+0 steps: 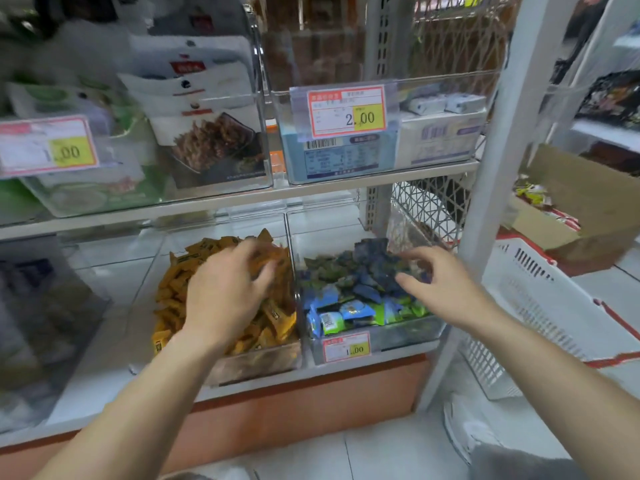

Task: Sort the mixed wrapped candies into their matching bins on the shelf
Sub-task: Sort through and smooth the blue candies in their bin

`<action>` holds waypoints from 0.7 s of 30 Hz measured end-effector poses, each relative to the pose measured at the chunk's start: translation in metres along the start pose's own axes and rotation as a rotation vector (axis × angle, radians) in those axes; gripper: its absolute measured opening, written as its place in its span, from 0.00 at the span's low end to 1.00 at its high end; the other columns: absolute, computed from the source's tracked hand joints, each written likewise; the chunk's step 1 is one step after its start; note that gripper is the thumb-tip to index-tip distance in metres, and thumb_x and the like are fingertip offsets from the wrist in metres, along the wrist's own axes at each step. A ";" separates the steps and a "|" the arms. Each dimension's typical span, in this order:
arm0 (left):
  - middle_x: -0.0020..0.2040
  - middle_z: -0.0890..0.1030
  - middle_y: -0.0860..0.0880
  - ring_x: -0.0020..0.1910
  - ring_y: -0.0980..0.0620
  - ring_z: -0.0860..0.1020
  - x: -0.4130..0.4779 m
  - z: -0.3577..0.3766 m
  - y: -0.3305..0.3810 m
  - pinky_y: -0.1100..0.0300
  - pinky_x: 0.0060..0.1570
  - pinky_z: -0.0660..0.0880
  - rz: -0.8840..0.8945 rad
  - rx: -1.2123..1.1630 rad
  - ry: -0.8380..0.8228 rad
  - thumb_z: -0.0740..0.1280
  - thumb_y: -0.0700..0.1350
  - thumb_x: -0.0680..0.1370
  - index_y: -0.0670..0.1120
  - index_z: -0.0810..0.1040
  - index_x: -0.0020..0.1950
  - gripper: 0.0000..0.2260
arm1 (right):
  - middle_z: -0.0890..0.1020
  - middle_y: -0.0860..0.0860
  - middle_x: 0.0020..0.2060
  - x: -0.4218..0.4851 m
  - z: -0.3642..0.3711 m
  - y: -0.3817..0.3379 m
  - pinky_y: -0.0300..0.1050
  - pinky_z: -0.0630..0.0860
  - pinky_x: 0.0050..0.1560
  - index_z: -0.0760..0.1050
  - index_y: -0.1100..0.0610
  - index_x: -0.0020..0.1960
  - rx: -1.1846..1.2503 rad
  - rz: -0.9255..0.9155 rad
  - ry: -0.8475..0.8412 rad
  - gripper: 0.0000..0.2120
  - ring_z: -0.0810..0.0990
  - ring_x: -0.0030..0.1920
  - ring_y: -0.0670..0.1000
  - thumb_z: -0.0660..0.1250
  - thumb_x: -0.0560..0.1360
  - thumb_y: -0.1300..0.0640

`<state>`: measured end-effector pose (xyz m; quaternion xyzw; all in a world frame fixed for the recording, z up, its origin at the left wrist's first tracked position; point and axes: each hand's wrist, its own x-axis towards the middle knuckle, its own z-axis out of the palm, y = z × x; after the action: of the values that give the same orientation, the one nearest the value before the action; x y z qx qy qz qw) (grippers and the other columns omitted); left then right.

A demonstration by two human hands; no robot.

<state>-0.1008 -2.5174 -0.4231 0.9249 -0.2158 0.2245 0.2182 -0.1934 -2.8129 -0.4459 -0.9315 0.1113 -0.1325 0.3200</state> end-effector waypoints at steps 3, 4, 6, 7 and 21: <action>0.51 0.82 0.42 0.51 0.39 0.79 -0.002 -0.013 -0.016 0.49 0.44 0.77 -0.192 0.241 -0.147 0.66 0.53 0.78 0.48 0.79 0.62 0.16 | 0.70 0.57 0.70 -0.004 0.008 0.011 0.46 0.66 0.65 0.65 0.56 0.76 -0.172 0.088 -0.129 0.33 0.70 0.70 0.57 0.68 0.76 0.42; 0.52 0.81 0.42 0.52 0.39 0.78 -0.003 -0.013 -0.010 0.48 0.47 0.77 -0.176 0.235 -0.143 0.65 0.53 0.78 0.46 0.79 0.62 0.16 | 0.69 0.59 0.71 -0.003 0.011 0.012 0.47 0.67 0.66 0.63 0.57 0.77 -0.212 0.110 -0.158 0.36 0.69 0.71 0.59 0.67 0.76 0.40; 0.53 0.80 0.45 0.53 0.43 0.77 -0.005 -0.008 0.016 0.51 0.49 0.76 -0.020 0.110 -0.088 0.65 0.53 0.78 0.47 0.79 0.61 0.15 | 0.67 0.61 0.72 0.001 0.016 0.014 0.49 0.68 0.65 0.60 0.58 0.78 -0.244 0.135 -0.197 0.38 0.69 0.71 0.60 0.64 0.76 0.37; 0.53 0.80 0.48 0.53 0.47 0.78 -0.005 -0.002 0.034 0.55 0.49 0.75 0.057 0.030 -0.085 0.65 0.53 0.77 0.49 0.79 0.61 0.15 | 0.67 0.61 0.72 0.003 0.018 0.014 0.49 0.68 0.65 0.59 0.57 0.78 -0.233 0.153 -0.210 0.39 0.69 0.71 0.60 0.63 0.76 0.36; 0.74 0.69 0.39 0.71 0.40 0.70 0.075 0.165 0.077 0.50 0.70 0.67 -0.608 -0.320 -0.742 0.65 0.70 0.73 0.41 0.66 0.76 0.41 | 0.63 0.58 0.78 0.087 0.061 0.030 0.47 0.64 0.69 0.62 0.56 0.79 0.230 0.445 -0.436 0.35 0.66 0.75 0.59 0.54 0.81 0.34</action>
<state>-0.0258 -2.6851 -0.4942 0.9183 -0.0315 -0.2290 0.3215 -0.0959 -2.8266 -0.4960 -0.8485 0.2253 0.1312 0.4606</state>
